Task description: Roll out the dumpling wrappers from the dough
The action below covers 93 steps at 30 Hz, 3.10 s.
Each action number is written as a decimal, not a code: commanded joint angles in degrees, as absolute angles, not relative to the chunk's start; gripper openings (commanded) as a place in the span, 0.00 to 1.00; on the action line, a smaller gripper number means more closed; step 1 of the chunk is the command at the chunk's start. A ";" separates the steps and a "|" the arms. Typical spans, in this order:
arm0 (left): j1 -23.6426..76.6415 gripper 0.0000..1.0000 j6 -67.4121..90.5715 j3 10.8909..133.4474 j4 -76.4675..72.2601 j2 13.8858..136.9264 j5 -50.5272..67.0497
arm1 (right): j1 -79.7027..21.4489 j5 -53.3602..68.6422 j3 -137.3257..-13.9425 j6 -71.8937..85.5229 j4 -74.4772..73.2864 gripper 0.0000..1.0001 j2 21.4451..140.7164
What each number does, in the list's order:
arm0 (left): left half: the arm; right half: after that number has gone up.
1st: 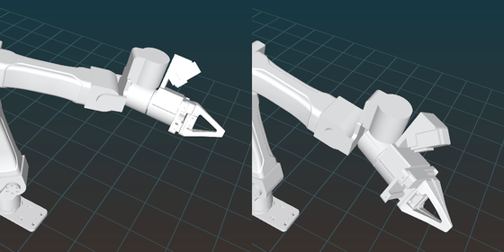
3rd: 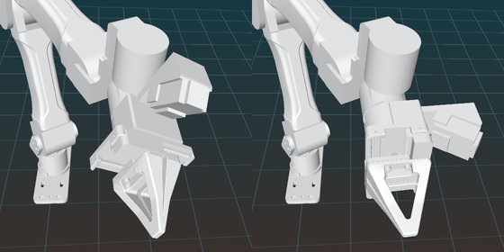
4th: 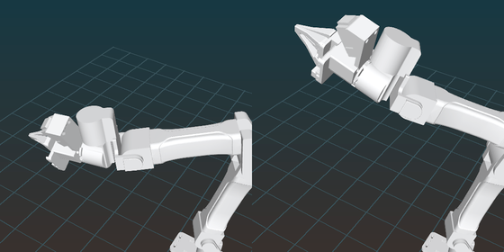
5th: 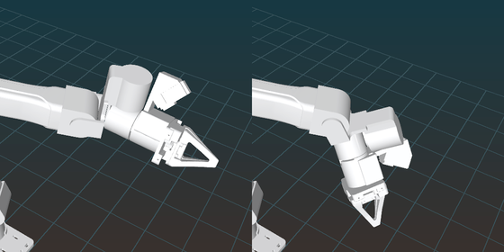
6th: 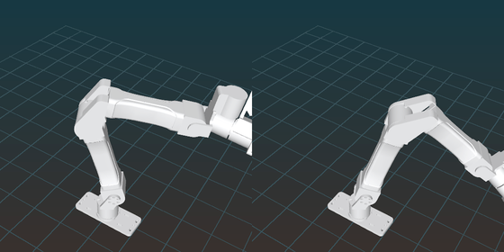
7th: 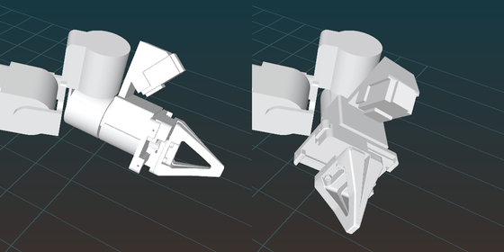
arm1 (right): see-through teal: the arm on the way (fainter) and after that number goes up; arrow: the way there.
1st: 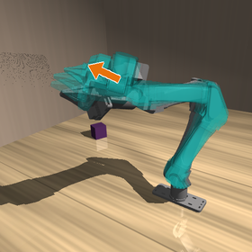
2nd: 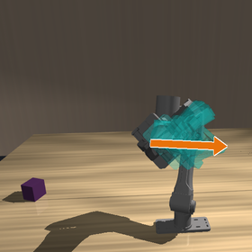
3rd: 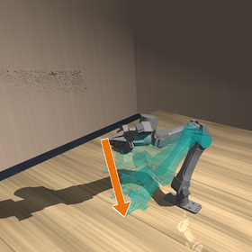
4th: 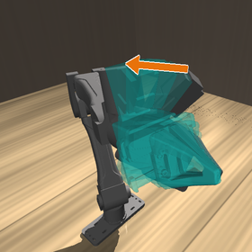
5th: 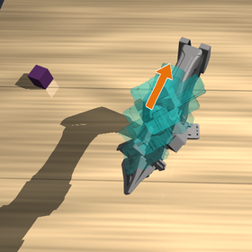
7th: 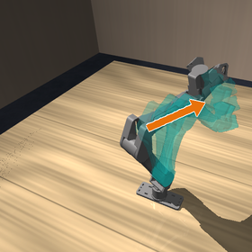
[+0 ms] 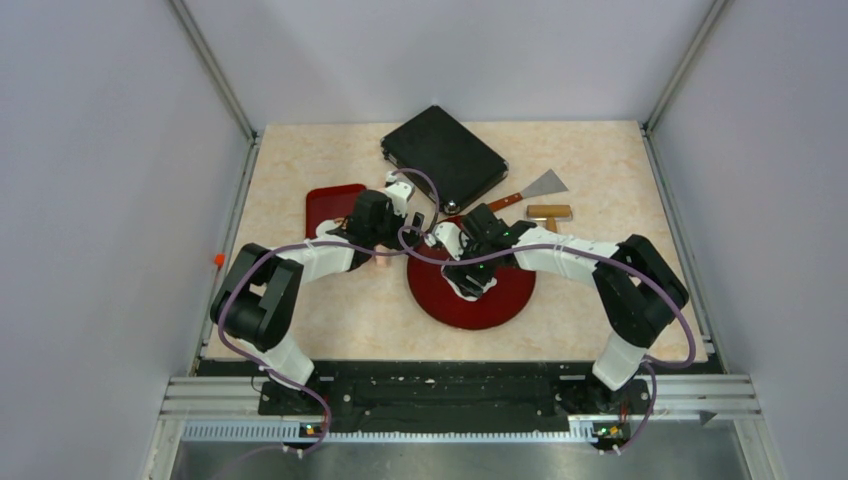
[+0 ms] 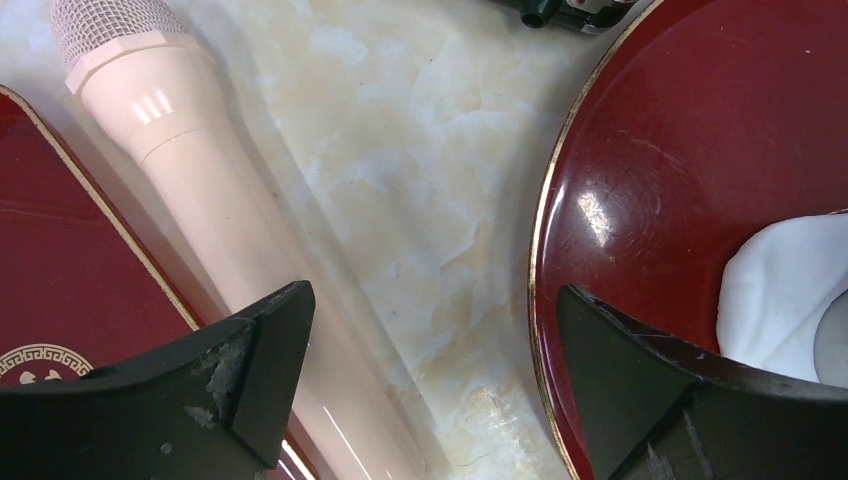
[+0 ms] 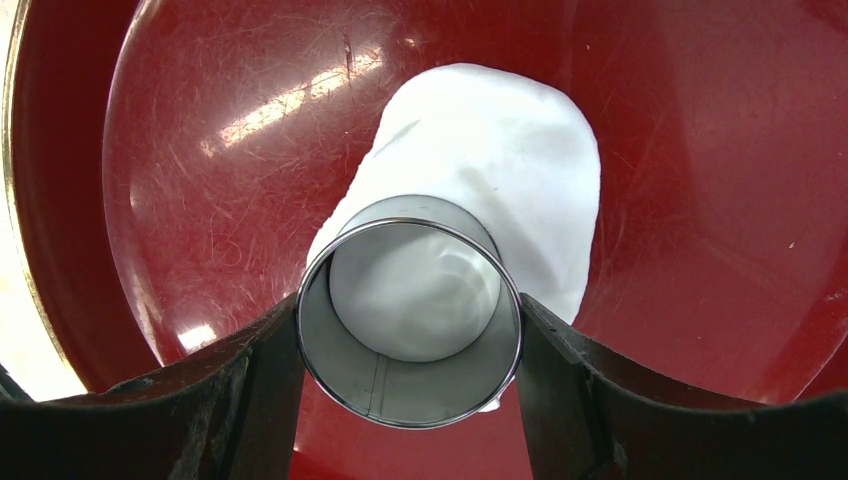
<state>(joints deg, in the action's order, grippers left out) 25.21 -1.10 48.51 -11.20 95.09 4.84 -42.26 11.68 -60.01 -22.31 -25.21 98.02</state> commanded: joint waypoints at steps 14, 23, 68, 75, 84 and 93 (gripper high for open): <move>25.48 0.97 -1.31 50.50 -11.28 94.72 7.07 | -43.68 16.14 -56.78 -22.16 -34.38 0.42 100.35; 27.42 0.89 -2.80 56.52 -4.83 99.91 4.16 | -43.68 15.80 -56.95 -22.18 -34.37 0.42 100.00; 30.21 0.00 -5.46 62.89 2.91 105.73 1.20 | -43.68 15.98 -57.22 -23.66 -39.84 0.40 100.09; 30.21 0.00 -5.19 62.95 2.78 105.78 0.62 | -43.69 15.14 -58.17 -24.08 -42.40 0.39 100.04; 30.32 0.00 -5.09 63.18 2.90 106.08 -0.75 | -43.68 14.18 -60.08 -24.53 -45.49 0.39 100.10; 30.40 0.00 -4.97 63.19 2.81 106.05 -1.66 | -43.69 14.44 -60.51 -24.10 -43.55 0.50 100.26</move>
<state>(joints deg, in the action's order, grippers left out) 30.92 -2.00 61.84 3.18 104.81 4.93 -42.26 12.38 -62.04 -24.99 -31.99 98.04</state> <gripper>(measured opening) 0.036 0.660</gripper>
